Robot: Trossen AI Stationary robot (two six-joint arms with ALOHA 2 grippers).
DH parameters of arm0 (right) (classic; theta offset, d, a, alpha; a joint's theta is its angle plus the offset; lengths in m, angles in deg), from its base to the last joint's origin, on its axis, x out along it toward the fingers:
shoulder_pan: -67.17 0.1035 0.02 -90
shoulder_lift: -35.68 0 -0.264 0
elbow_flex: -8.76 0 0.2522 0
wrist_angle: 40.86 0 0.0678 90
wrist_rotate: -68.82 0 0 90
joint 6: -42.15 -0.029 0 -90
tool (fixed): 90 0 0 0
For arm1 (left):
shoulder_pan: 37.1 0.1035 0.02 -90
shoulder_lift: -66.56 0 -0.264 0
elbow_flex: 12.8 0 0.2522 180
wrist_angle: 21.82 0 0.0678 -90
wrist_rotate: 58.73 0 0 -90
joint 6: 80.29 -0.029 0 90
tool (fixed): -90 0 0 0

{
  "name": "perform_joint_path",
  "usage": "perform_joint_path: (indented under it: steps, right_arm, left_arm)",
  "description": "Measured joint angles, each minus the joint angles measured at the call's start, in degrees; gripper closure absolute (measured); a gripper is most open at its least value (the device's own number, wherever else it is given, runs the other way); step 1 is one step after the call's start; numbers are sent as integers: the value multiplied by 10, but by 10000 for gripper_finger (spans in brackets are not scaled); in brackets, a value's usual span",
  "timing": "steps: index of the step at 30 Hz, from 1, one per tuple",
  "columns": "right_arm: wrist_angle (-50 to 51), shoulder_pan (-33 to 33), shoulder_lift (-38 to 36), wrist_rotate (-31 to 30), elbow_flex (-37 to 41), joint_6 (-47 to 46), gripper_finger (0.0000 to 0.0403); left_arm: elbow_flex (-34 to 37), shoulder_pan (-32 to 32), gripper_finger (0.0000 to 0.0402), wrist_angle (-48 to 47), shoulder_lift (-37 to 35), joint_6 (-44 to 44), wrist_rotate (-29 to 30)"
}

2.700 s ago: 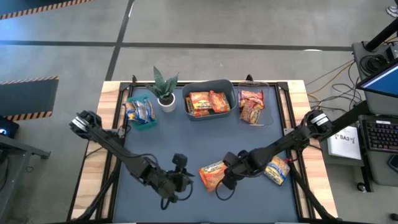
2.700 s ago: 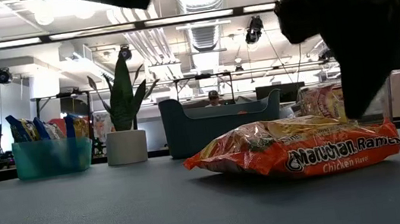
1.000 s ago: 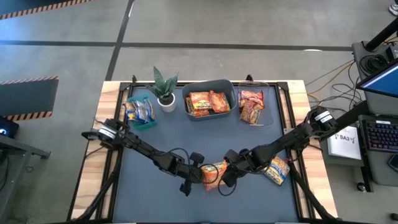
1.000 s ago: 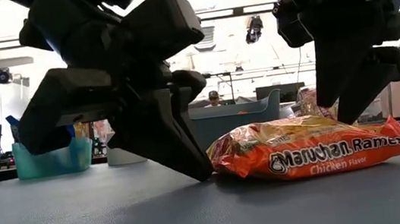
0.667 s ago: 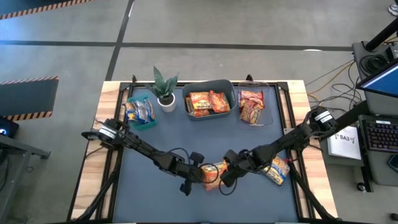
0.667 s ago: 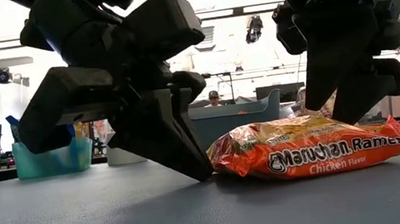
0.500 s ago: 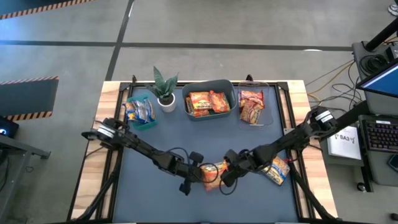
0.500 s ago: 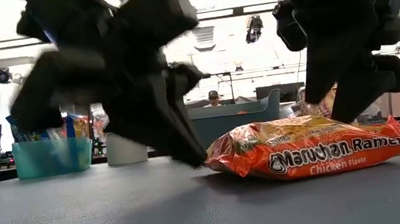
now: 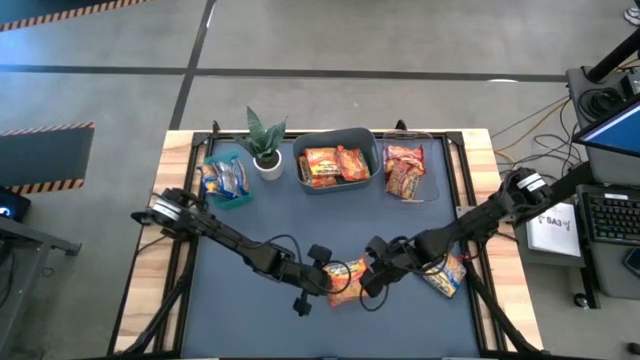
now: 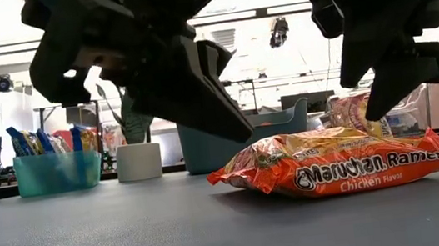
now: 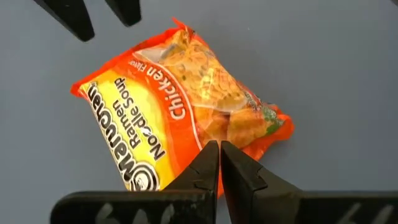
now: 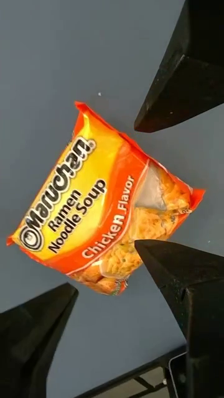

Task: Sort Maruchan noodles
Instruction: Put the orange noodle pack into the blue bin

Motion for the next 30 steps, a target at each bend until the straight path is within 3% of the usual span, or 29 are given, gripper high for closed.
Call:
perform_joint_path:
  steps: [13, 30]
  right_arm:
    - [-90, 10, 2, 1, 66, -37, 117]
    - [-308, 11, 2, -14, 160, -59, 117]
  left_arm:
    - [0, 6, 401, 4, 34, -1, -1]
    - [0, 12, 401, -6, 38, 7, -3]
